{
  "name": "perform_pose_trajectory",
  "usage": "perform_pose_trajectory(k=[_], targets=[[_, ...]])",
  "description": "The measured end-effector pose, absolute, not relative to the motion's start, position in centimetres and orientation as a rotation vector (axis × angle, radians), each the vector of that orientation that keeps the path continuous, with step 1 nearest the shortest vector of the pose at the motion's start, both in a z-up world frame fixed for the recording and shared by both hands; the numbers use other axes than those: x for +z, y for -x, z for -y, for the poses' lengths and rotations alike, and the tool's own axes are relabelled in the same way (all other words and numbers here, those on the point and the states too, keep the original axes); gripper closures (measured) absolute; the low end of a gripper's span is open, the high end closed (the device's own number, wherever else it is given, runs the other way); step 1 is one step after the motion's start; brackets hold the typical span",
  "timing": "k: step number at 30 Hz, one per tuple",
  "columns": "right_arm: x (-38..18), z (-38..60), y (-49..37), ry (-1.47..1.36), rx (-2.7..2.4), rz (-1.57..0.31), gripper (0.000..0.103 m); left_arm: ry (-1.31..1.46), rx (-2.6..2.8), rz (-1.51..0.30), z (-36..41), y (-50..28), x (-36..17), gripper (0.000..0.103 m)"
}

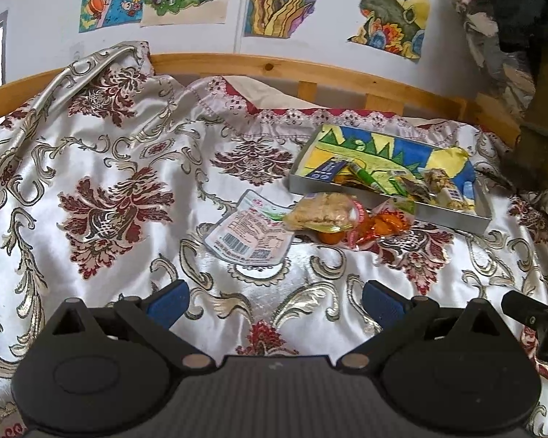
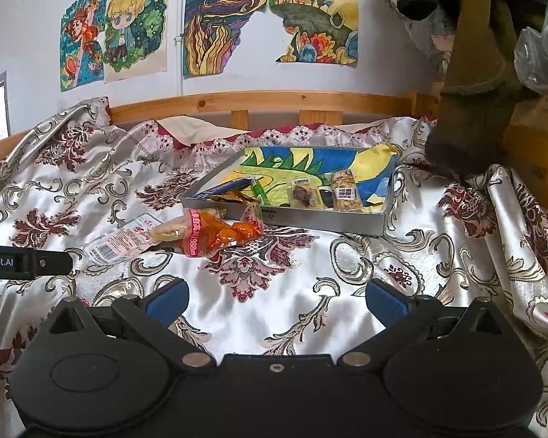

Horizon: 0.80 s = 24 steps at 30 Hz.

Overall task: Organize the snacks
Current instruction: 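Move both tools back above the remaining snacks on the bed, then lower the left tool onto the white barcode packet while the right tool approaches the orange sausage packet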

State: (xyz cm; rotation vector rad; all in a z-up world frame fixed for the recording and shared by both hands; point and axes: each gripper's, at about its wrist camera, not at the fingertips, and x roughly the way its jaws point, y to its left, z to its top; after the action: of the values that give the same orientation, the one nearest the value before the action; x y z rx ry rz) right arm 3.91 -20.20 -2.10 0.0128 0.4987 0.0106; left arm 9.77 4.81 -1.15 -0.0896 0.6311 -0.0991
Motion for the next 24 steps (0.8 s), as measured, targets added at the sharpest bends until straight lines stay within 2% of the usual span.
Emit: perform_pose_trajectory(k=[24], targets=[[-2.4, 15.9, -10.1, 0.005, 0.091, -0.527, 0.001, 0.098, -0.005, -0.611, -6.9, -14.8, -1.8, 0.0]])
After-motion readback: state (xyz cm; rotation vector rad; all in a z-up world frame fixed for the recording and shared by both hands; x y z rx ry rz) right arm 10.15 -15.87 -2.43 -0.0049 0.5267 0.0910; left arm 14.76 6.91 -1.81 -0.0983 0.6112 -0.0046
